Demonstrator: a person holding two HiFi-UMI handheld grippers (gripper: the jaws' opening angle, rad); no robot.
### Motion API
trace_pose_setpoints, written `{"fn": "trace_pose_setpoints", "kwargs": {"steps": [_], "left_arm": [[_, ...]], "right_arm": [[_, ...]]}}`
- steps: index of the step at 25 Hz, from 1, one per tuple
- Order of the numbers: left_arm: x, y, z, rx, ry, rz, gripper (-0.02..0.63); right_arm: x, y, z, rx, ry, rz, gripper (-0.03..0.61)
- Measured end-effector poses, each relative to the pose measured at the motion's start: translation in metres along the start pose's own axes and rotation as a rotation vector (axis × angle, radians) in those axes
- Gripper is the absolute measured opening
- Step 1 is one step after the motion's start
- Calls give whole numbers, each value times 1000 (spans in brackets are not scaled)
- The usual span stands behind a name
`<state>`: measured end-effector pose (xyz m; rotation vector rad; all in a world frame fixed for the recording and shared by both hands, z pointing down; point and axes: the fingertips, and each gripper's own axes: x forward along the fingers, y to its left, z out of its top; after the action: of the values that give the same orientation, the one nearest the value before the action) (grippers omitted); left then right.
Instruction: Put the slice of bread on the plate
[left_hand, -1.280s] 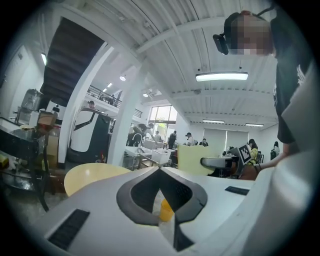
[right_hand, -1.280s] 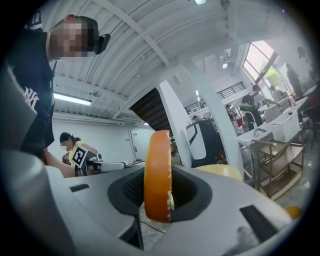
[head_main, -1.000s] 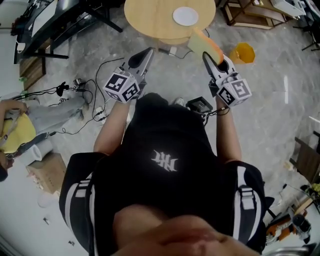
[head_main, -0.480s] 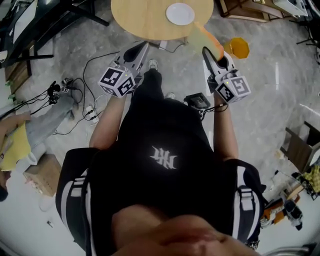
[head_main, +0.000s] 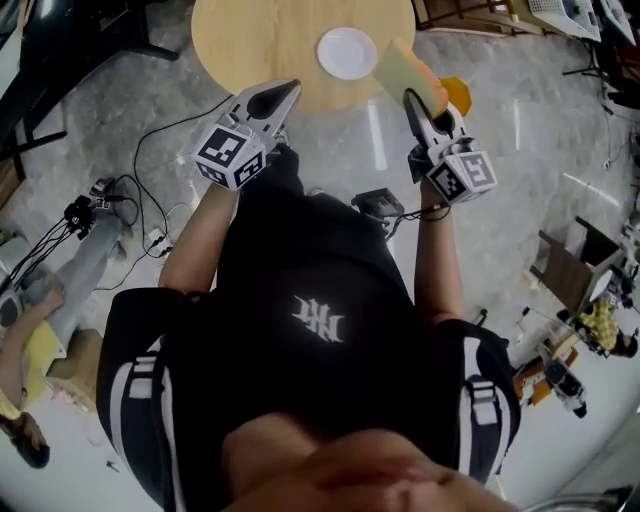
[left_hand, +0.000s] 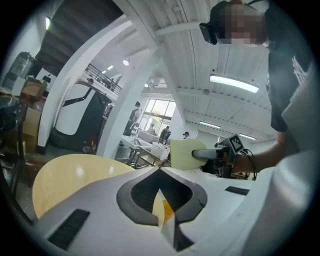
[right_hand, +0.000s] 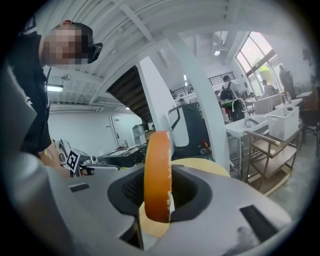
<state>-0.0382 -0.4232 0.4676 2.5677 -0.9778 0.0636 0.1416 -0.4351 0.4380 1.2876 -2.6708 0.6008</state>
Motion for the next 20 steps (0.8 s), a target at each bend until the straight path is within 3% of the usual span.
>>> {"fn": "trace_pose_setpoints", "kwargs": {"steps": [10,14,20], "left_arm": [[28,69,-8,-48,74,-50,12],[43,72,-29,-46,83,-6,12],[65,80,-49,-30,75,91,12]], "right_arm": [[61,-20,7,-34,137,-46,98],[68,-36,-19,-69,206,10,98],[88,-76,-52,34,197,110,97]]}}
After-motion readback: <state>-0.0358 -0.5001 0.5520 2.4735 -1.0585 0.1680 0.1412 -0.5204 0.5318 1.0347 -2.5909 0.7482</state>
